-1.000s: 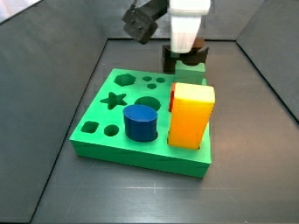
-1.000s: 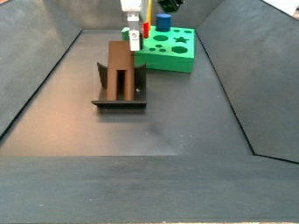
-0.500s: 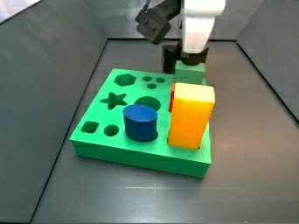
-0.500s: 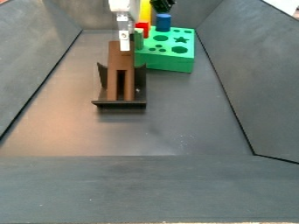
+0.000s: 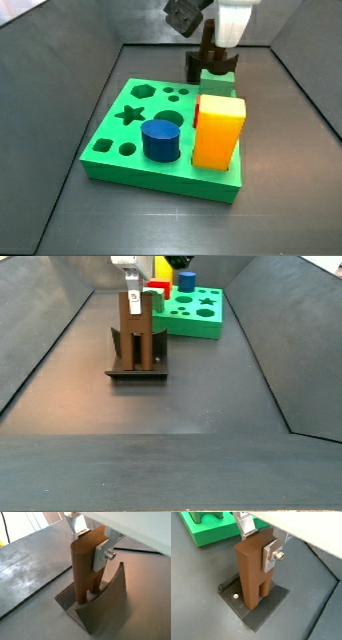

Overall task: Pick up the square-circle object. Move up. Rotate the square-circle object. Place the square-circle object on the fixture. Regrasp the square-circle object. Move to above the board. Insert the square-circle object.
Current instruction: Rotate the square-circle object.

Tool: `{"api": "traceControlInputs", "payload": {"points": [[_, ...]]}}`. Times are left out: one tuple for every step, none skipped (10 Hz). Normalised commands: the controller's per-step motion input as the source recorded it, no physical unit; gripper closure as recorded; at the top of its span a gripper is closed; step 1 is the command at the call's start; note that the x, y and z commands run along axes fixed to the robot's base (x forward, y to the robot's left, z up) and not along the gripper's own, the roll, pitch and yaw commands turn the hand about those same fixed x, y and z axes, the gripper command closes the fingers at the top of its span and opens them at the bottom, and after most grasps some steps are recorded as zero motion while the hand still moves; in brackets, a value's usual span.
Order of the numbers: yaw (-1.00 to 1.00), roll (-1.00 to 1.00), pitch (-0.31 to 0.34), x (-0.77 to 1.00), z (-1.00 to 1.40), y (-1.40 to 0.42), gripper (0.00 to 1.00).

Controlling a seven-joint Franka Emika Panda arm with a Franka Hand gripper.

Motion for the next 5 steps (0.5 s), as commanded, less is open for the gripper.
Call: {"api": "traceControlInputs", "payload": {"points": [[0.0, 0.0, -0.002, -1.0, 0.76, 0.2, 1.0], [-0.01, -0.03, -0.009, -1.0, 0.75, 0.17, 1.0], [-0.02, -0.06, -0.006, -1.0, 0.73, 0.16, 1.0], [-0.03, -0.09, 0.001, -1.0, 0.7, 0.15, 1.0], [-0.03, -0.1, 0.003, -1.0, 0.69, 0.14, 1.0]]}}
